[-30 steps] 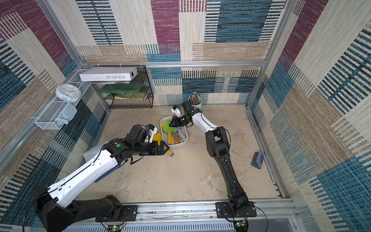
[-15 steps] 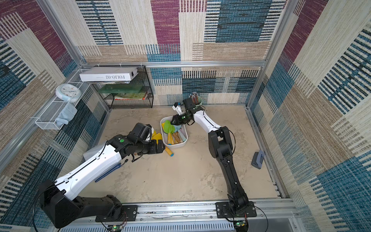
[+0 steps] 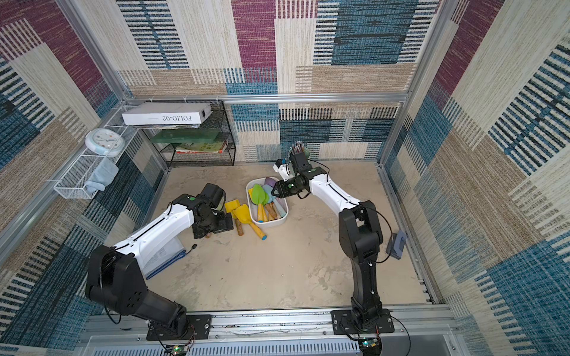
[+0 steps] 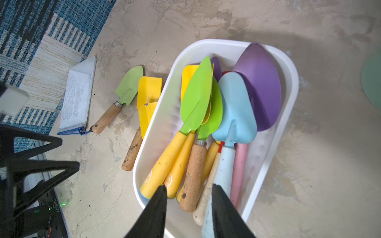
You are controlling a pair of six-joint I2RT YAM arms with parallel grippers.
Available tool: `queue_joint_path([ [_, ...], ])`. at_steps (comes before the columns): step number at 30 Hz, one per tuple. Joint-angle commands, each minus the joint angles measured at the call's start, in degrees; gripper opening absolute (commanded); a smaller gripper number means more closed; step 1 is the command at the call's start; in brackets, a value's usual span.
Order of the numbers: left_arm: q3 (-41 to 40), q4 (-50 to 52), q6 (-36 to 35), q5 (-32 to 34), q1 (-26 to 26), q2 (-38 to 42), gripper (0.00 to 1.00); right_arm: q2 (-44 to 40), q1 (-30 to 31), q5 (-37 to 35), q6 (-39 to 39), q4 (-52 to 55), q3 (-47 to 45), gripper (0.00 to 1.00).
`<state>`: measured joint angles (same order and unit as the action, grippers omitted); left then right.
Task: Put the shovel into the storage box
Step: Place the shovel in the storage box, then pick up the shovel from the center of the board.
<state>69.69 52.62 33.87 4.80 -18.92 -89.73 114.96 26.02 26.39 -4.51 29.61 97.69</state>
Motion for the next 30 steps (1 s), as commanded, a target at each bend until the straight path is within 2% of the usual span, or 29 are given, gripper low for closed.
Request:
queue_joint_path([
  [1,1.26,1.42,-1.62,2.54,1.44,-2.45,0.98,-3.61,0.15,-1.76,-0.26,-3.65,-4.32,0.40],
  [6,3.71,2.54,-3.10,4.10,4.19,-6.65,0.98,-8.57,0.15,-2.34,-1.26,-6.50,-11.82,0.40],
  [14,5.43,2.06,-5.32,0.90,7.47,-13.19,0.94,-14.12,0.12,-3.63,-2.59,-9.43,-20.16,0.40],
  [25,7.19,0.37,-6.97,-1.61,10.56,-19.09,0.82,-19.29,0.12,-5.30,-3.42,-10.71,-26.94,0.40],
  [30,7.47,-0.86,-7.24,-2.73,11.01,-20.16,0.70,-20.97,0.17,-5.56,-4.00,-11.36,-28.90,0.39],
])
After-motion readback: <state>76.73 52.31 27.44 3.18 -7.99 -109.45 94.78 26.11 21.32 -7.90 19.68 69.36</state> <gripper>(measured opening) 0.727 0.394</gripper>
